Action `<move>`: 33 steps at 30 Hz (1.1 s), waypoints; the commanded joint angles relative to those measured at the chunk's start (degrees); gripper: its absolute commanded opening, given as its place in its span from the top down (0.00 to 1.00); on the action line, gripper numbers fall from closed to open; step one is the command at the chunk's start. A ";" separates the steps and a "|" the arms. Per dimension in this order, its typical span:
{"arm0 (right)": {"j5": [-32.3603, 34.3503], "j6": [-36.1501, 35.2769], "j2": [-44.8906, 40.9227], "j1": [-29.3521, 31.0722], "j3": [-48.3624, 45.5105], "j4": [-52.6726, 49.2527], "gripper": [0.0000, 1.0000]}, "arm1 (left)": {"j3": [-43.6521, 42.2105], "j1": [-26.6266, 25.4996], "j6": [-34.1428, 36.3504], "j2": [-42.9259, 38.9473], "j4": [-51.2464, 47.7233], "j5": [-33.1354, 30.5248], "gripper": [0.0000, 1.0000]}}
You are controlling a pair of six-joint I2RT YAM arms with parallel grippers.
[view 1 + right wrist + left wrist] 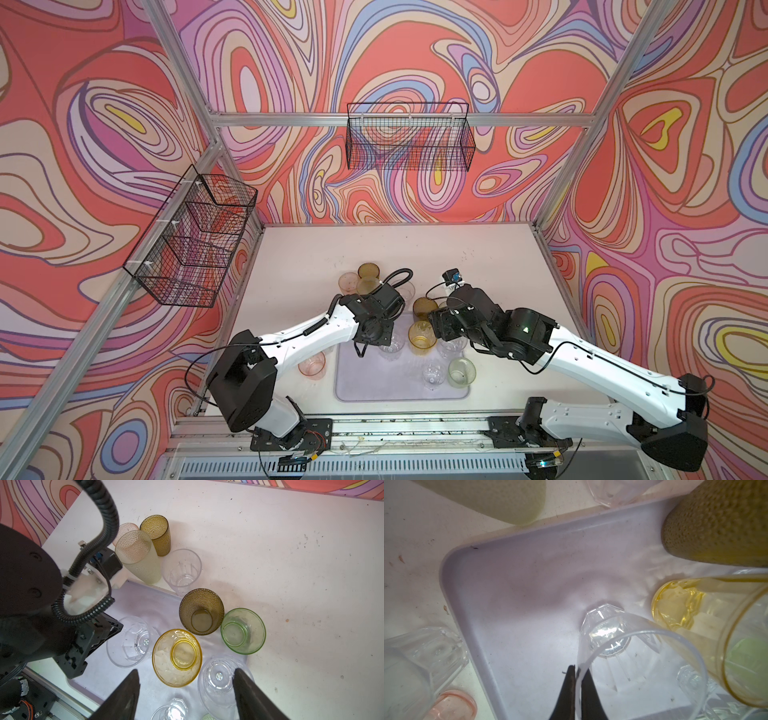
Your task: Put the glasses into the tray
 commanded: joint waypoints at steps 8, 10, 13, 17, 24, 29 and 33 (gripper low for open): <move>0.18 -0.40 0.18 -0.27 -0.14 0.26 0.26 | 1.41 -0.40 -1.23 1.78 0.12 -0.46 1.00; 0.15 -0.39 0.27 -0.21 -0.08 0.21 0.26 | 1.57 -0.45 -1.12 1.96 -0.20 -0.48 1.00; 0.18 -0.39 0.18 -0.24 -0.07 0.17 0.26 | 1.58 -0.46 -0.94 2.13 -0.24 -0.49 0.98; 0.15 -0.38 0.24 -0.23 0.06 0.01 0.26 | 1.51 -0.41 -1.17 1.89 -0.35 -0.56 0.94; 0.09 -0.56 0.27 -0.24 0.28 -0.10 0.26 | 1.90 -0.52 -1.58 1.67 -1.43 -1.08 0.80; 0.09 -0.48 0.18 -0.24 0.37 -0.16 0.26 | 2.79 -0.50 -1.46 1.35 -1.85 -0.60 0.69; 0.14 -0.48 0.09 -0.19 0.55 -0.44 0.26 | 4.26 -0.47 -1.08 1.21 -3.41 -0.73 0.65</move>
